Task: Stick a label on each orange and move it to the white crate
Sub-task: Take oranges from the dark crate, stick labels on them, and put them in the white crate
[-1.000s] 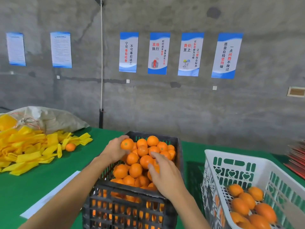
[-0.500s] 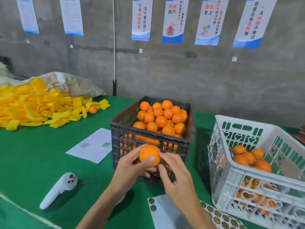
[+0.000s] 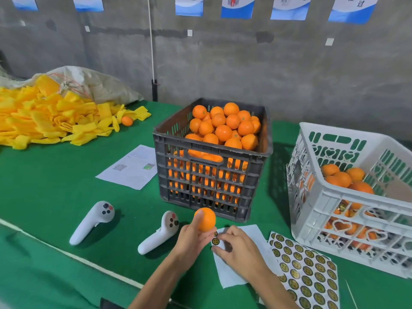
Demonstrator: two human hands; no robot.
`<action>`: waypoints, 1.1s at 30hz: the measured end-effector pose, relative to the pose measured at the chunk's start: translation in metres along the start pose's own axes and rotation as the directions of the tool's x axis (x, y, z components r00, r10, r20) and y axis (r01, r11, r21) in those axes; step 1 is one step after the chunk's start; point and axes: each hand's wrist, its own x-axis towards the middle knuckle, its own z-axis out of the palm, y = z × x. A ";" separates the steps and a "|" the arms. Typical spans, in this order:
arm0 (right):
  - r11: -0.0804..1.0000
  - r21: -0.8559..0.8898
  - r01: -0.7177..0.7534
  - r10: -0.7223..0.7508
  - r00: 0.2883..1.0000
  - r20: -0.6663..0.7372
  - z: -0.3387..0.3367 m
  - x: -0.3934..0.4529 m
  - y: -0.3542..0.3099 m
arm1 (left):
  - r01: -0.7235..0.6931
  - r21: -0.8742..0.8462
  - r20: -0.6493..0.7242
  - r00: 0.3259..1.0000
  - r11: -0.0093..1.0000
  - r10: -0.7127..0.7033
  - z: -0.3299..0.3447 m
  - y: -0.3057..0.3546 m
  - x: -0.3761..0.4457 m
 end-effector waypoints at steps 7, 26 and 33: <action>0.983 -0.131 0.127 -0.126 0.992 0.013 0.006 0.016 0.011 | 0.101 -0.162 0.057 0.994 0.982 -0.093 -0.008 0.003 0.009; 0.920 0.386 0.067 -0.057 0.998 -0.038 0.004 0.024 0.020 | 0.077 -0.219 0.029 0.997 0.973 -0.072 -0.012 -0.005 0.020; 0.945 0.310 0.104 -0.092 0.994 -0.053 0.006 0.024 0.023 | 0.061 -0.224 0.022 0.998 0.973 -0.057 -0.010 -0.005 0.017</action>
